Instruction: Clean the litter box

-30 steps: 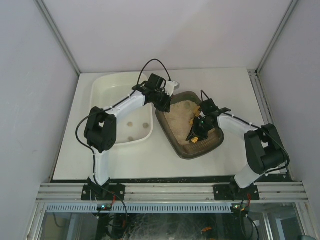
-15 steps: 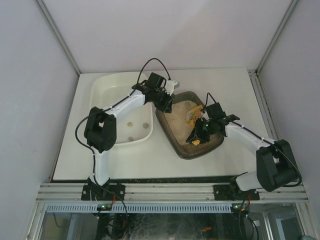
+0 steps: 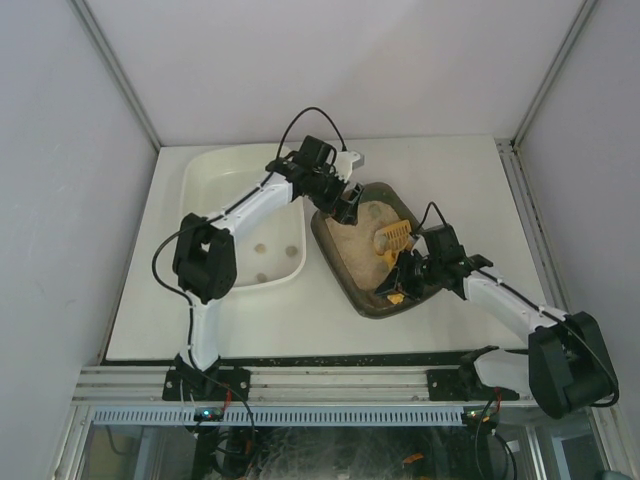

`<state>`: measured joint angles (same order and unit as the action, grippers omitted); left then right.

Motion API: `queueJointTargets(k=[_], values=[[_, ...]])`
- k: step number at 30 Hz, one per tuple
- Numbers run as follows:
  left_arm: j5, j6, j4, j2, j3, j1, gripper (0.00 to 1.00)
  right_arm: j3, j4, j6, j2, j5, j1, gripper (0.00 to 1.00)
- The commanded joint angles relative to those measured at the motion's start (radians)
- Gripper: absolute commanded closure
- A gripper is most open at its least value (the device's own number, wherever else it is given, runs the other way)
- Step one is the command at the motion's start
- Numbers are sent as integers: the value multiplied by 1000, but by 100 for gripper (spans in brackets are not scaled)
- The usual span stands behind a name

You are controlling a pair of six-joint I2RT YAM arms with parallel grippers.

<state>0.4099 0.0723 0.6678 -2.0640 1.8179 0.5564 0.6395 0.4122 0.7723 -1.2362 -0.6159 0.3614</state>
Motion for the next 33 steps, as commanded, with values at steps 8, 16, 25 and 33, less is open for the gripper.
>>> queueJointTargets(k=[8, 16, 25, 33], values=[[-156, 248, 78, -61, 85, 35, 0, -45, -115, 79, 151, -18, 42, 100], [-262, 381, 101, 58, 47, 79, 0, -63, -127, 90, 158, 9, 71, 100], [-318, 491, 93, -1, 129, 36, 0, -248, -433, 200, 305, -16, 35, 100], [-273, 491, 126, -53, 186, 34, 0, -428, -626, 341, 442, 23, 38, 100]])
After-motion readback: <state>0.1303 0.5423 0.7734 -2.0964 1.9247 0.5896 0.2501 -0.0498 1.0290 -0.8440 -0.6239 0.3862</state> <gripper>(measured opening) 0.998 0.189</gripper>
